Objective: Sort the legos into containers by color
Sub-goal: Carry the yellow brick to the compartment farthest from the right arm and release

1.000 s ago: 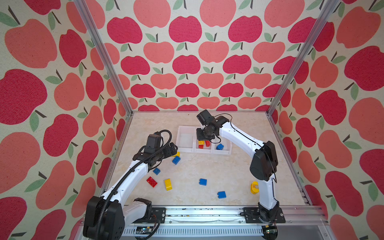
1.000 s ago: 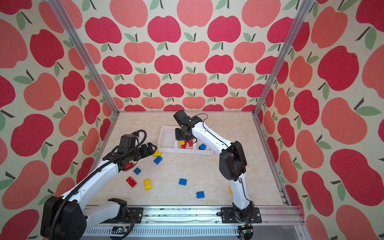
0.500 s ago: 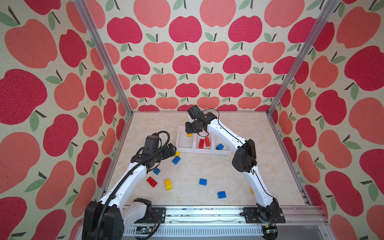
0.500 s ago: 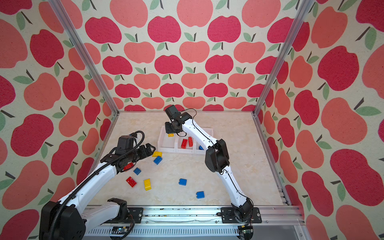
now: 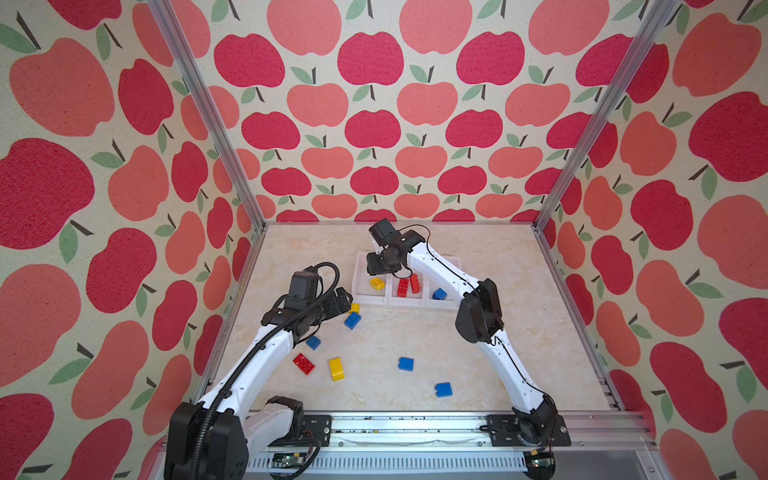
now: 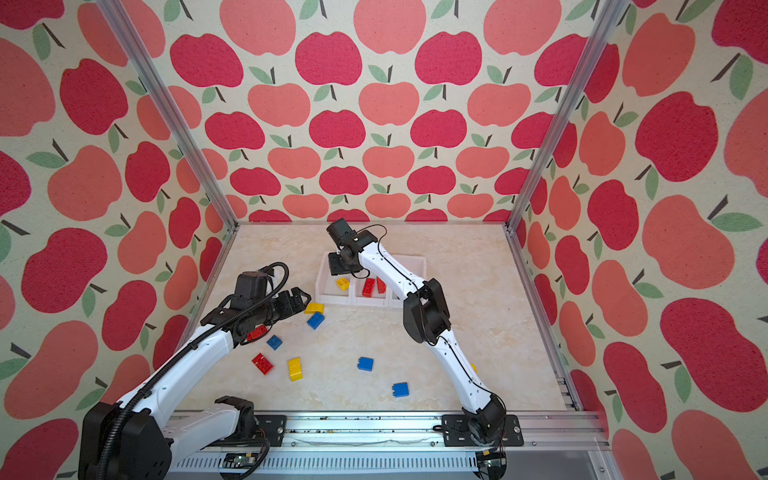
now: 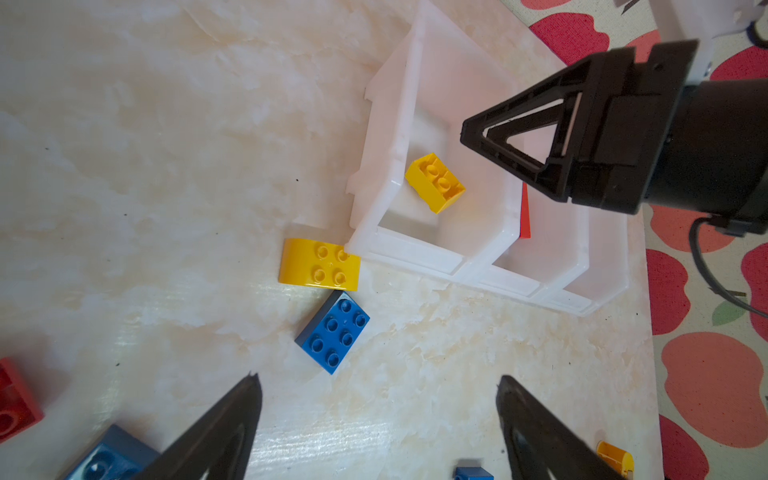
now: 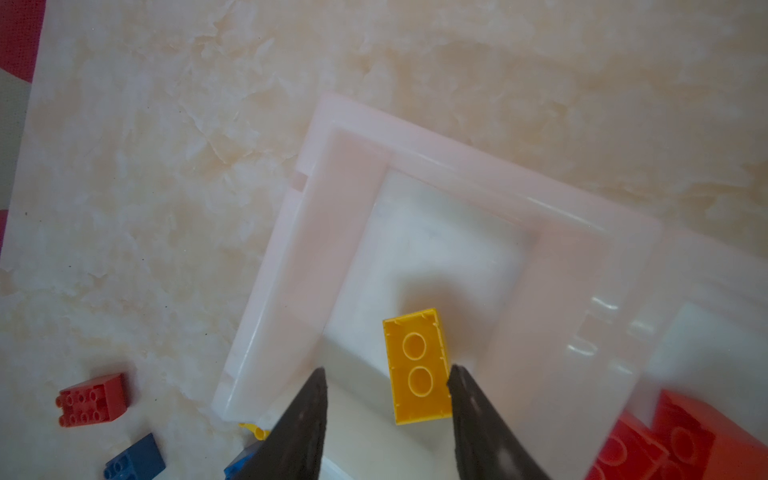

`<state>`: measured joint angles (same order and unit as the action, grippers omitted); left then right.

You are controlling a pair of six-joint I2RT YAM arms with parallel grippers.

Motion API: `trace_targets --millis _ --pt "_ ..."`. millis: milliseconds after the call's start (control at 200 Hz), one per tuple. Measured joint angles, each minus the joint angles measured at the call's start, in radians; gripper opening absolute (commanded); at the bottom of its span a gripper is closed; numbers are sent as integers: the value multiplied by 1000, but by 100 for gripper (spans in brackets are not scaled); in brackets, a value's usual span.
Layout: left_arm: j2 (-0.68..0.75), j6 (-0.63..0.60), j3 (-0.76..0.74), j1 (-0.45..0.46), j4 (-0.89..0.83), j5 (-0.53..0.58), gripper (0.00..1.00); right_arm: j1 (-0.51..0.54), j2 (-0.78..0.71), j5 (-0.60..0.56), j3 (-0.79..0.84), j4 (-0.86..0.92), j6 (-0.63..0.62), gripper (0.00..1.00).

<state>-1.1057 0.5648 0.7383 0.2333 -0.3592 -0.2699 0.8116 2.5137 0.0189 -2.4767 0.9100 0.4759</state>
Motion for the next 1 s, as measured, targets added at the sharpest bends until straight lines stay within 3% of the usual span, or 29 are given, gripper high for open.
trace_targets --millis 310,530,690,1001 --pt "-3 9 0 0 3 0 91 0 -1 2 -1 8 -5 58" --pt "-14 22 0 0 5 0 92 0 -80 1 67 21 -20 68" --pt "-17 22 0 0 14 0 92 -3 -244 1 232 21 -27 76" --pt "-56 22 0 -2 43 -1 92 -64 -608 -6 705 -15 -7 84"
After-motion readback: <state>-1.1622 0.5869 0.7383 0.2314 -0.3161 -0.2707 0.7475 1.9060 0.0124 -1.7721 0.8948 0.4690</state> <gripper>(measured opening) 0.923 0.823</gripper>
